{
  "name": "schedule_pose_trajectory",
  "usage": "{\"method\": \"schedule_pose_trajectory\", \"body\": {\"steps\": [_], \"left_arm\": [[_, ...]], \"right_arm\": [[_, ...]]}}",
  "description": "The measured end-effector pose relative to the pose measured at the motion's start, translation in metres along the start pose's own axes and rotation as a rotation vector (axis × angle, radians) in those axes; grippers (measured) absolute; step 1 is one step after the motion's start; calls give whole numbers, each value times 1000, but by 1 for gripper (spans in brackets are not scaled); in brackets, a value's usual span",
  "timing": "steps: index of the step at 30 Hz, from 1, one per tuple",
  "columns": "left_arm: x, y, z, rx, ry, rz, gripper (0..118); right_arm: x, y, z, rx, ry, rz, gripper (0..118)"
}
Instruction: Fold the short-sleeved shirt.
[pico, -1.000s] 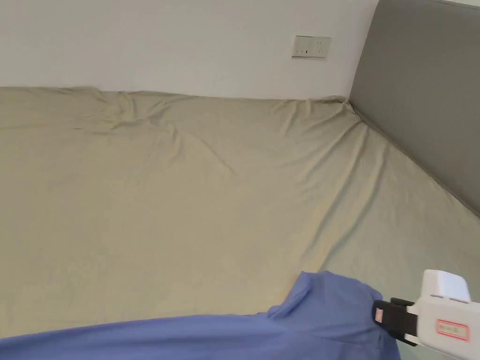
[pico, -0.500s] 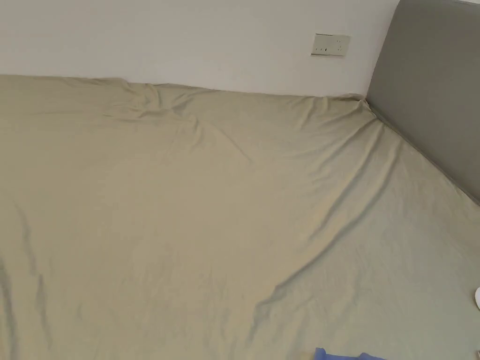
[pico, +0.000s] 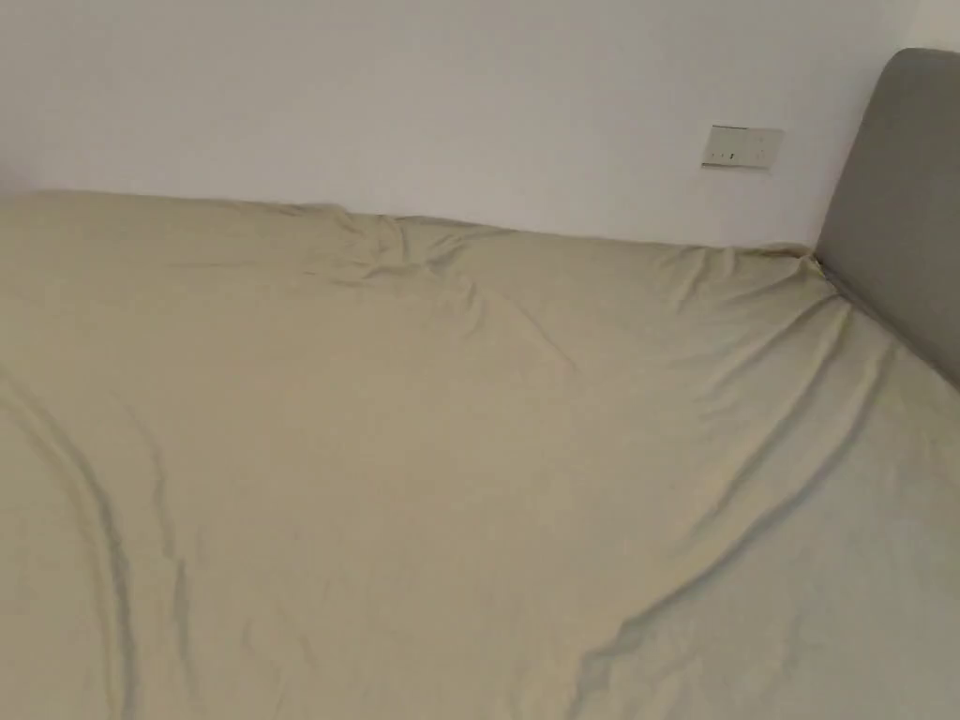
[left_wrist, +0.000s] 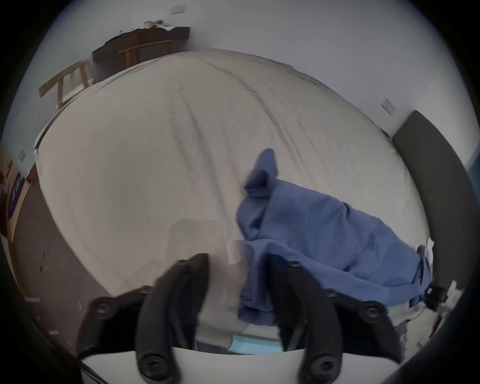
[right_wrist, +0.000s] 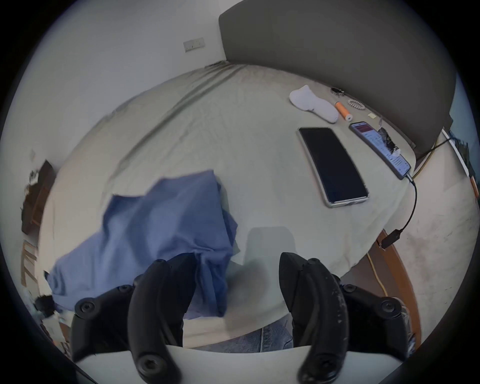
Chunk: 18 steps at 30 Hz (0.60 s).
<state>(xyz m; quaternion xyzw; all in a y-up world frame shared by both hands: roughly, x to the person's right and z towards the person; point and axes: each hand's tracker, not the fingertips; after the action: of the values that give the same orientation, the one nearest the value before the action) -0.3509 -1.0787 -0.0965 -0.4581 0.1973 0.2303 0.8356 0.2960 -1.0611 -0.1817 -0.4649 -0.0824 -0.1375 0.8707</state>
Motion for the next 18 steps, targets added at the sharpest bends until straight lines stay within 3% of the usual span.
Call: {"method": "schedule_pose_trajectory", "body": {"steps": [2, 3, 4, 5, 7, 8, 13, 16, 18], "left_arm": [[-9, 8, 18, -25, -66, 61, 57], [-12, 9, 29, 27, -124, 86, 43], [-14, 10, 41, 89, -170, 98, 19], [-12, 12, 50, 141, -156, 103, 0], [-11, 18, 63, 190, -159, 97, 0], [-10, 18, 66, 200, -177, 87, 0], [-18, 25, 56, 171, -338, 135, 0], [-30, 30, 31, 128, -389, 174, 0], [-41, 34, 12, 66, -516, 244, 5]], "right_arm": [[3, 10, 25, 89, 81, -45, 70], [3, 14, 35, 128, 111, -56, 67], [1, 20, 45, 168, 152, -60, 60], [-4, 24, 56, 201, 182, -59, 40], [-14, 29, 65, 245, 216, -57, 5], [-18, 30, 69, 262, 219, -55, 2], [-47, 23, 70, 231, 327, 42, 1], [-58, 17, 69, 204, 372, 49, 1], [-60, 15, 67, 190, 383, 48, 1]]}}
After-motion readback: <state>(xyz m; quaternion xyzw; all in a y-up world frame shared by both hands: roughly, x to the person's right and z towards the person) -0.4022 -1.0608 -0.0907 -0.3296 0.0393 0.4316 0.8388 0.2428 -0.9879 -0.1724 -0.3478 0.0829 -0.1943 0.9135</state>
